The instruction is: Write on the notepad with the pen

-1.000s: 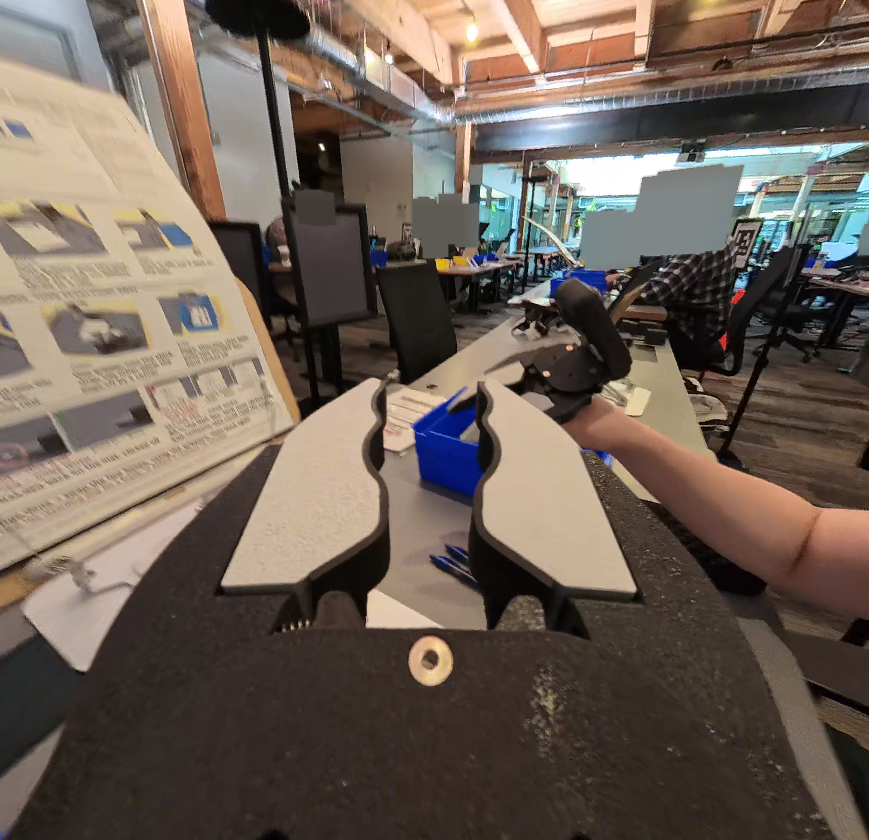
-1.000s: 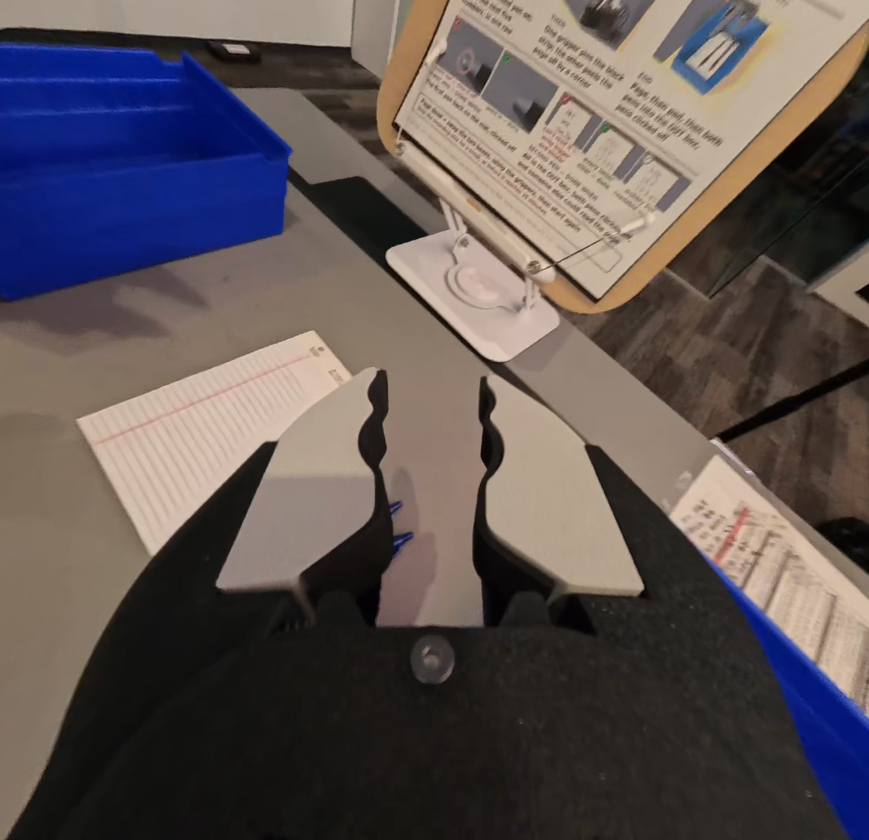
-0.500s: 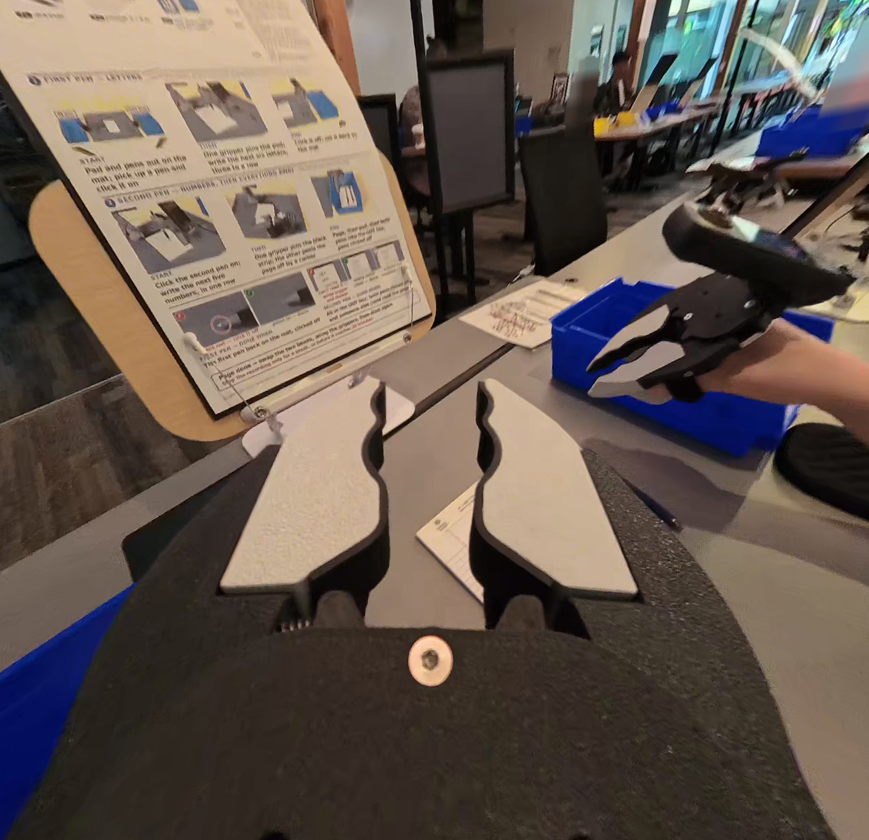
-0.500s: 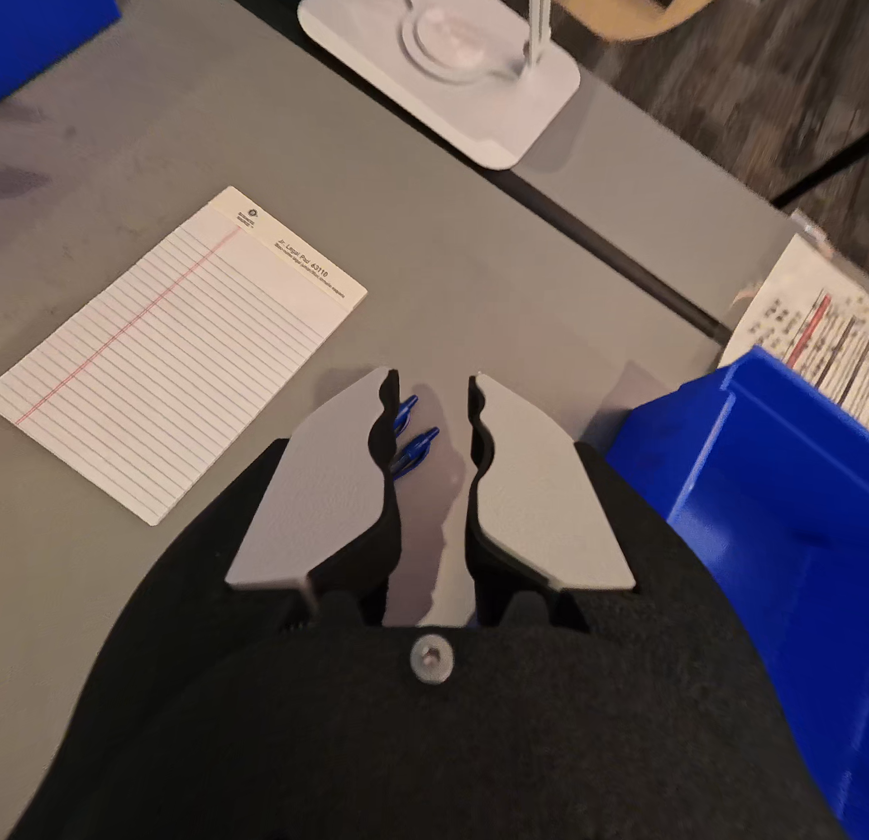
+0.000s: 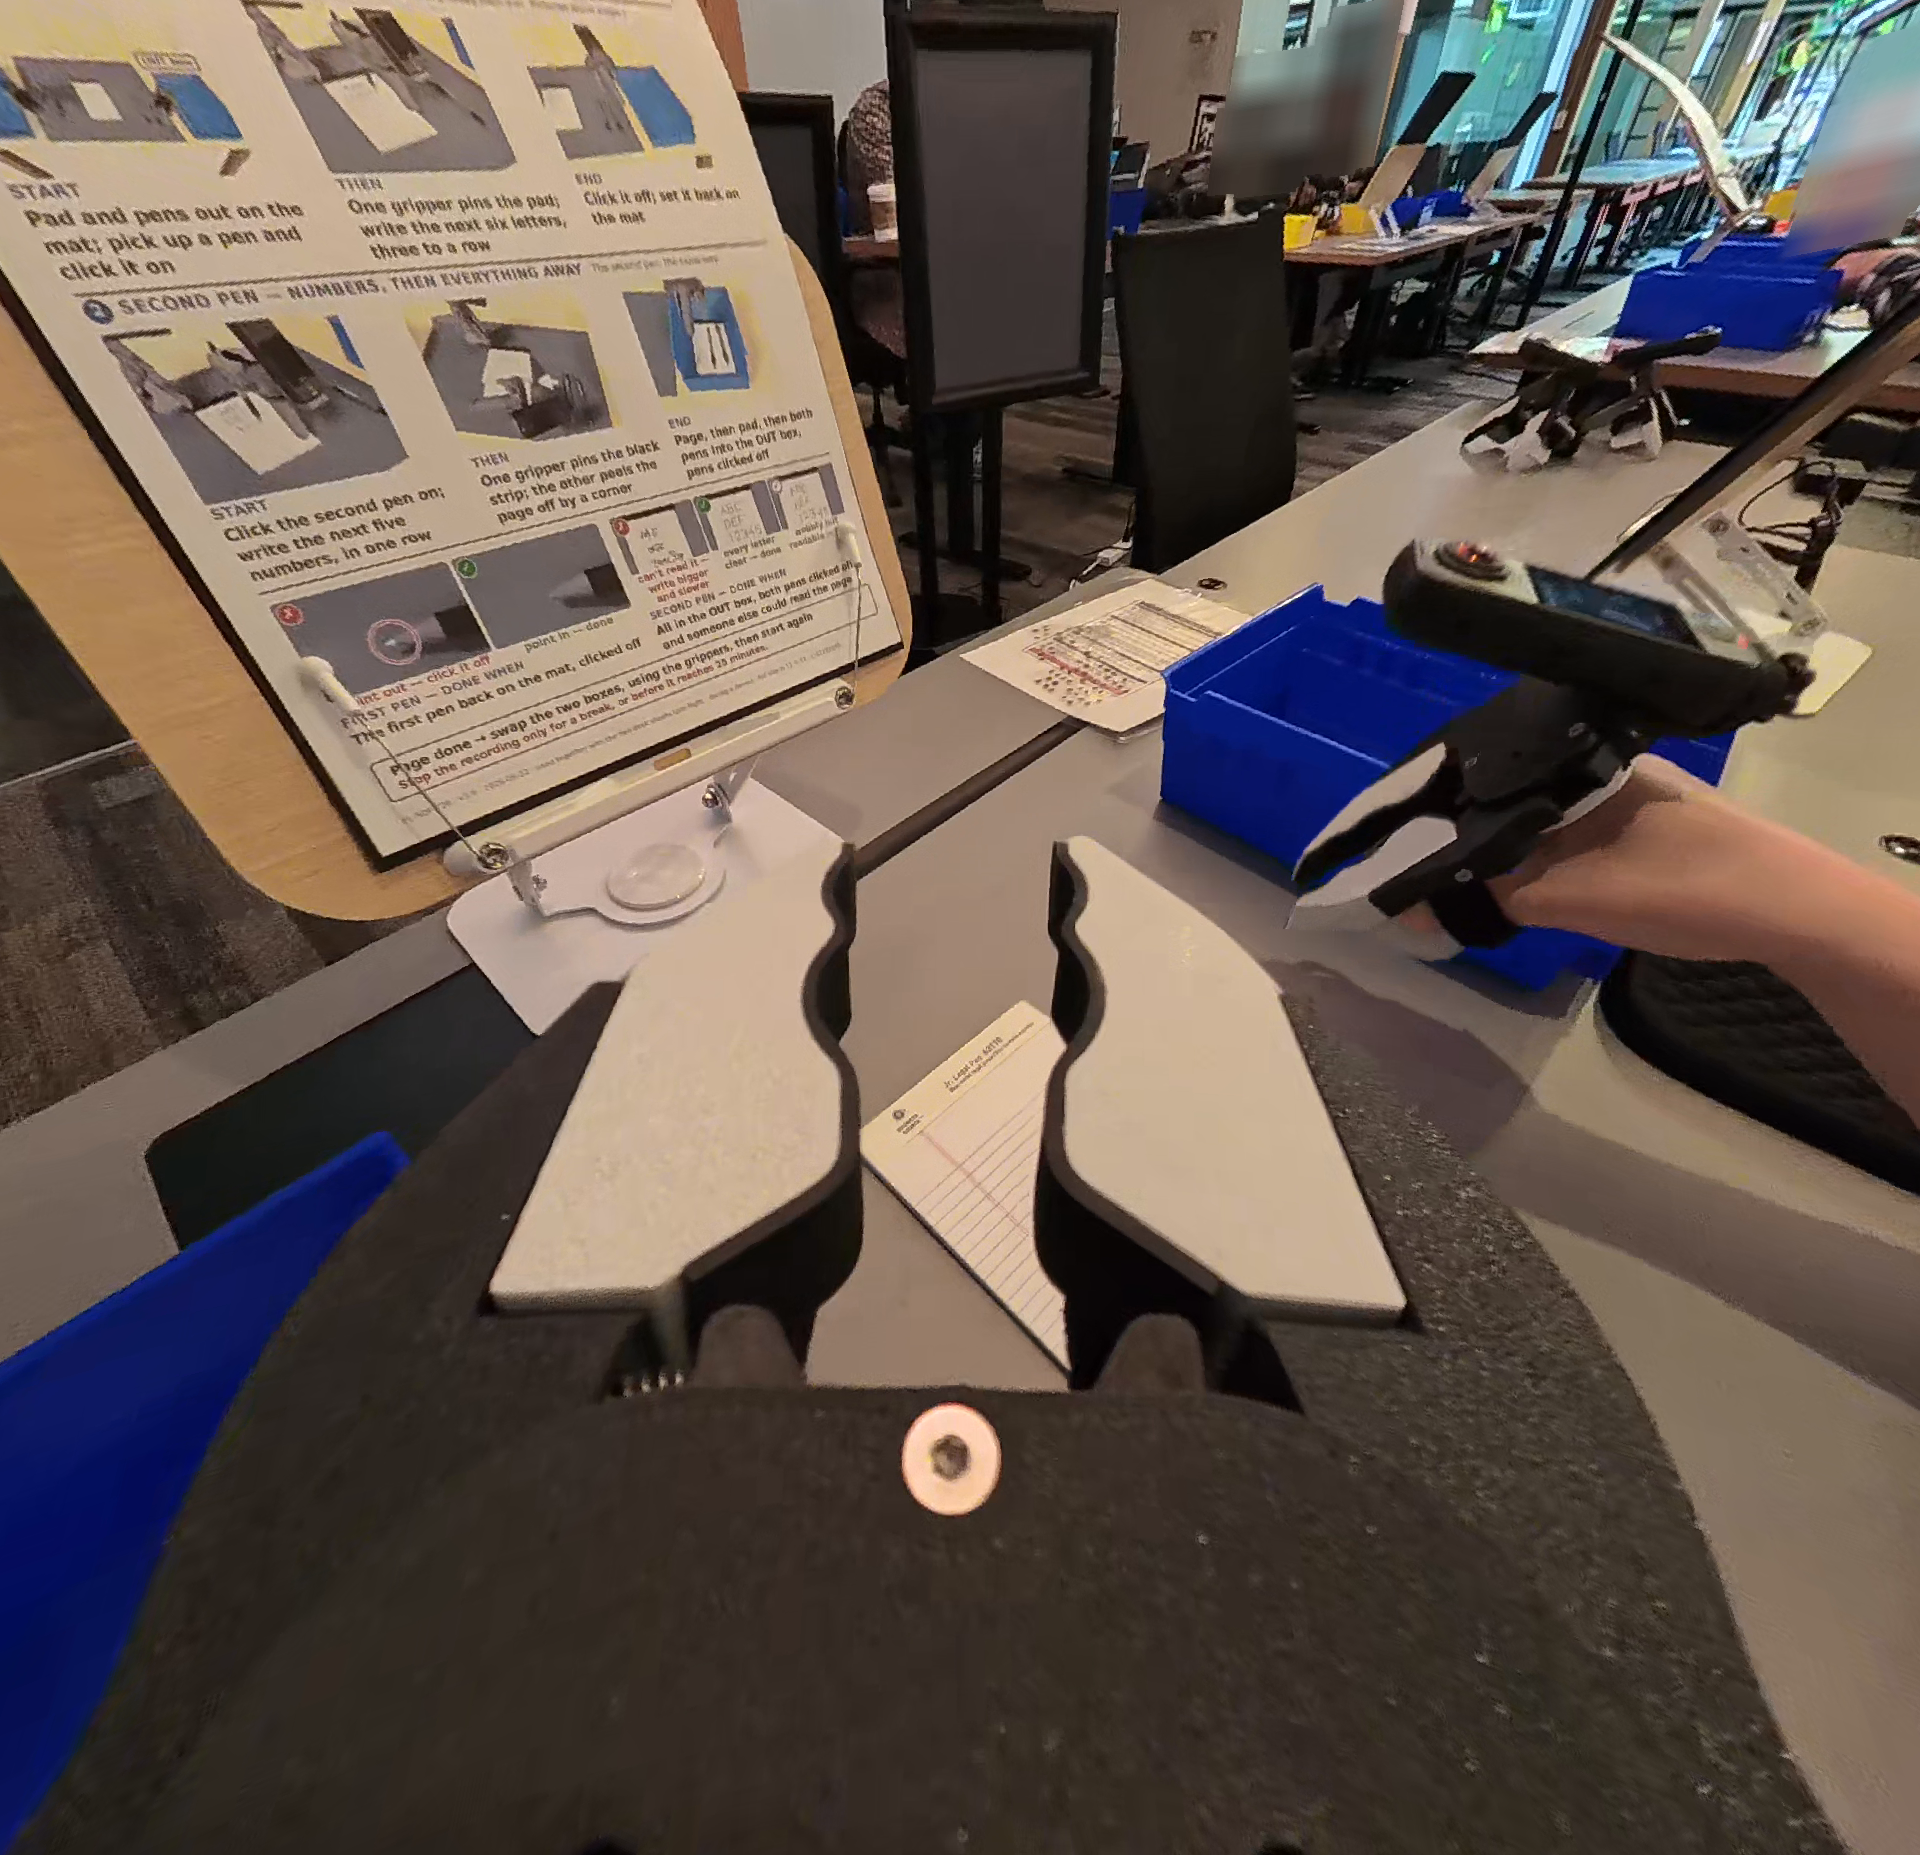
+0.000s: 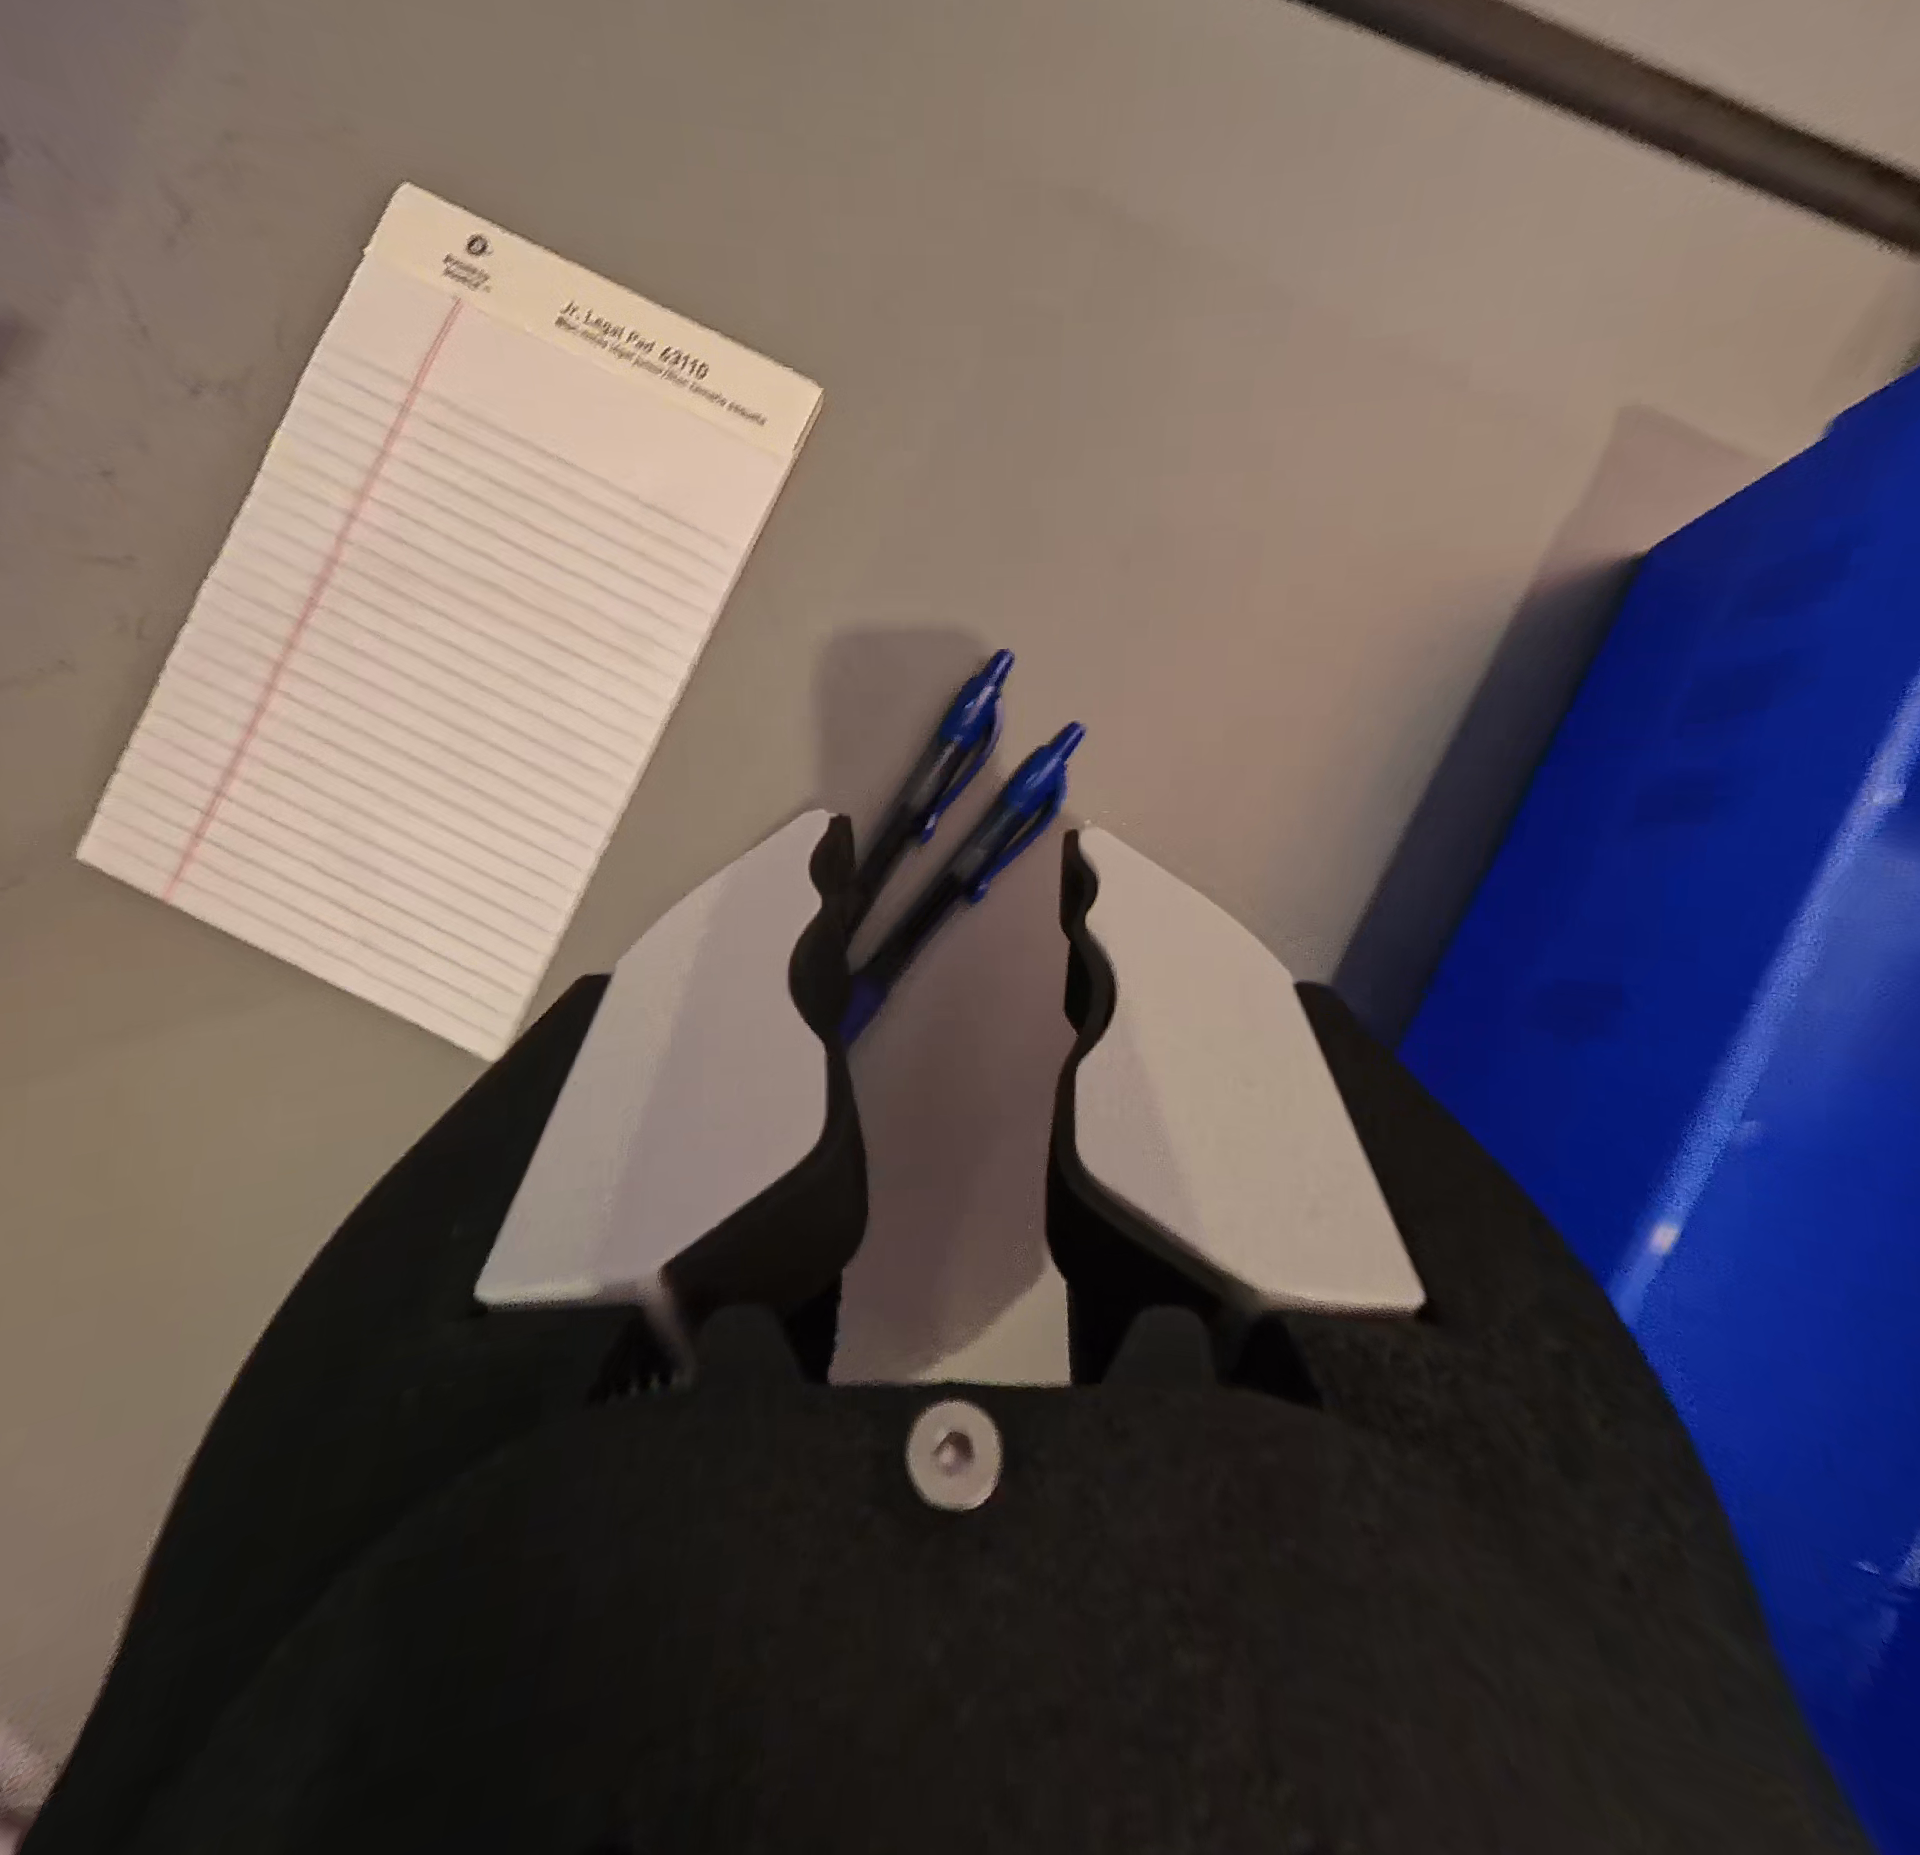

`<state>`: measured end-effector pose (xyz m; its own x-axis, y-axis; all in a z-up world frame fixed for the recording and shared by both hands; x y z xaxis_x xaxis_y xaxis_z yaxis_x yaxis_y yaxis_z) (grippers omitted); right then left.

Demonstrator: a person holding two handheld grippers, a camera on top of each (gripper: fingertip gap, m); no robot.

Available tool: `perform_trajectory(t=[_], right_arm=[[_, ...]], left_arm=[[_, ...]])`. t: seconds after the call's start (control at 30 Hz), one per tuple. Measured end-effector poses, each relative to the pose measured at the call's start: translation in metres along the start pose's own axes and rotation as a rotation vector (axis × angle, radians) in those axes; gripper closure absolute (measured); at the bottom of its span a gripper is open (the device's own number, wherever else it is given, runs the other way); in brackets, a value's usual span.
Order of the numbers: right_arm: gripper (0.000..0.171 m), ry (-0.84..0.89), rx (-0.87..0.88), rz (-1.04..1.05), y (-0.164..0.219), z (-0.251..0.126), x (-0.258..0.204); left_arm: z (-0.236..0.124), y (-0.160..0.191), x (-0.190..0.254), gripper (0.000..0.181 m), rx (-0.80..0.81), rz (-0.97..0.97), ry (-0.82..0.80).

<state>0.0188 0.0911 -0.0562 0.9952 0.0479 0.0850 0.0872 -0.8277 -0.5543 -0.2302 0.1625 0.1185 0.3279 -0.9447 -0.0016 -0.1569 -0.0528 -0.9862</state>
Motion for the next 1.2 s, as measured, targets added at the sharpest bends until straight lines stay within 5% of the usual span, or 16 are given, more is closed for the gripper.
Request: perform_trajectory(t=[1.2], right_arm=[[0.142,0.009,-0.243,0.125,0.041,0.056,-0.005]], left_arm=[[-0.001,0.001,0.005,0.149,-0.050,0.068,-0.006]])
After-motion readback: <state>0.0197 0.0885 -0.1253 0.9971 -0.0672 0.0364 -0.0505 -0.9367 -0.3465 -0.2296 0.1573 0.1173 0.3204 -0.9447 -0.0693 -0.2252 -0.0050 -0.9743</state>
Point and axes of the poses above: each gripper's, where its closed fingertips meet, z out along the fingers, y out of its underside, x = y × z across the jaws, the point moved 3 cm from there along -z, back along the fingers, and after that the axes turned 7 degrees about y, right-handed, at the moved point
